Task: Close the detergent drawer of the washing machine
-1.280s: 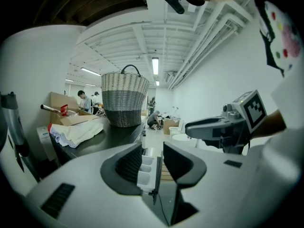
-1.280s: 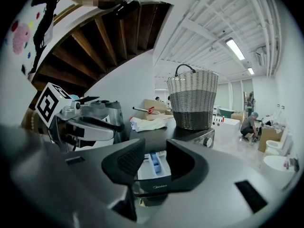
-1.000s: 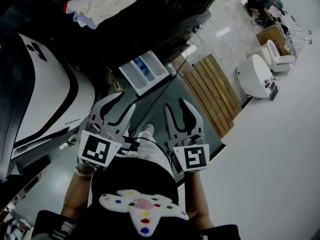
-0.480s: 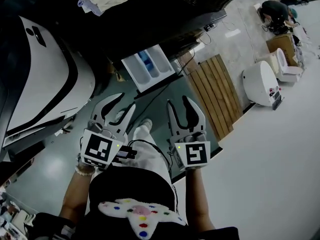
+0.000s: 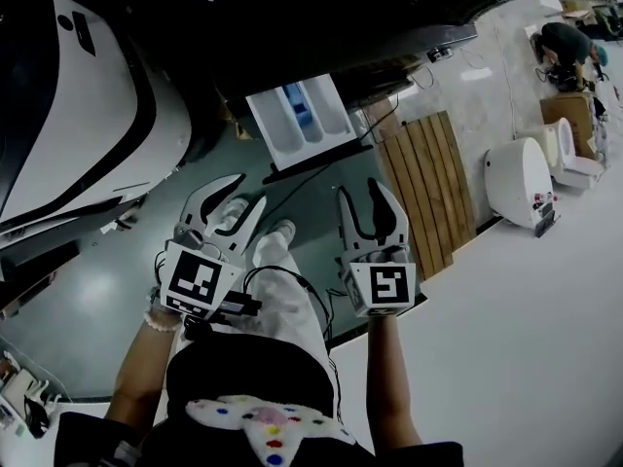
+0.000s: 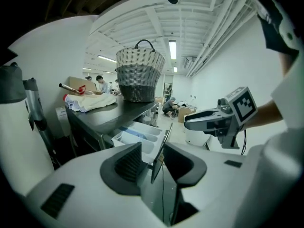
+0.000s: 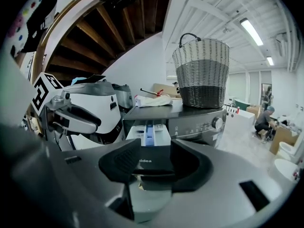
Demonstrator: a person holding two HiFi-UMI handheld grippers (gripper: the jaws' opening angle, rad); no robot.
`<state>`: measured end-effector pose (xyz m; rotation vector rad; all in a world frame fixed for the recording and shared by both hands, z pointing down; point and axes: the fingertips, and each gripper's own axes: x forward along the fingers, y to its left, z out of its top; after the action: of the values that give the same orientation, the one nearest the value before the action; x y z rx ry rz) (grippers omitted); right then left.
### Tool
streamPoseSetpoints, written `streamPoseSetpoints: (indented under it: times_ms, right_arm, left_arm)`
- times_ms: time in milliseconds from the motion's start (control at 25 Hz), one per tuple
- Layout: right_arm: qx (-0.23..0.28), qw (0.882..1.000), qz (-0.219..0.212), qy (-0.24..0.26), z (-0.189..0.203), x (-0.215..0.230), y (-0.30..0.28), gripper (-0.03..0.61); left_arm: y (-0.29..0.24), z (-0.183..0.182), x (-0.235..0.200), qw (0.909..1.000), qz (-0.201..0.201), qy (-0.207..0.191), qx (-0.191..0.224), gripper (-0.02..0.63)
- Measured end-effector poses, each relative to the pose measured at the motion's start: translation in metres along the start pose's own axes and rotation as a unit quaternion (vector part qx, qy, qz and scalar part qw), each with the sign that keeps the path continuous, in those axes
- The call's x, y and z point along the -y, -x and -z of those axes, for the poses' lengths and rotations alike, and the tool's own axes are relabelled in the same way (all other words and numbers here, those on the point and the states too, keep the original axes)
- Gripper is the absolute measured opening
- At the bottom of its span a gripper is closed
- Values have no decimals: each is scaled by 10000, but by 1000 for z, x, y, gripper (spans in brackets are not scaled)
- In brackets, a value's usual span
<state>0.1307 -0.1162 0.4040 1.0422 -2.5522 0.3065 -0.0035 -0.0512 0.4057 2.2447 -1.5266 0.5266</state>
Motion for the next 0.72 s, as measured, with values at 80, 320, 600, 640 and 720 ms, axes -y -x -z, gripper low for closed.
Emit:
streamPoseSetpoints:
  times_ms: [80, 320, 600, 640, 720]
  right_arm:
    - [-55, 10000, -48, 54, 7, 6, -6, 184]
    - [-212, 9996, -5, 210, 29, 26, -25, 198]
    - [-369, 9992, -123, 114, 59, 39, -42, 206]
    - [-391, 9991, -136, 127, 62, 41, -45, 206]
    - [-446, 9988, -151, 156, 70, 46, -49, 206]
  left_arm:
    - [-3, 6, 0, 10000, -65, 70, -28, 143]
    - [-15, 26, -2, 9995, -250, 169, -115, 146]
    - [-27, 53, -2, 9970, -485, 560, -233, 146]
    - [-29, 56, -2, 9966, -516, 598, -251, 146]
    - [-32, 61, -2, 9956, -611, 661, -266, 146]
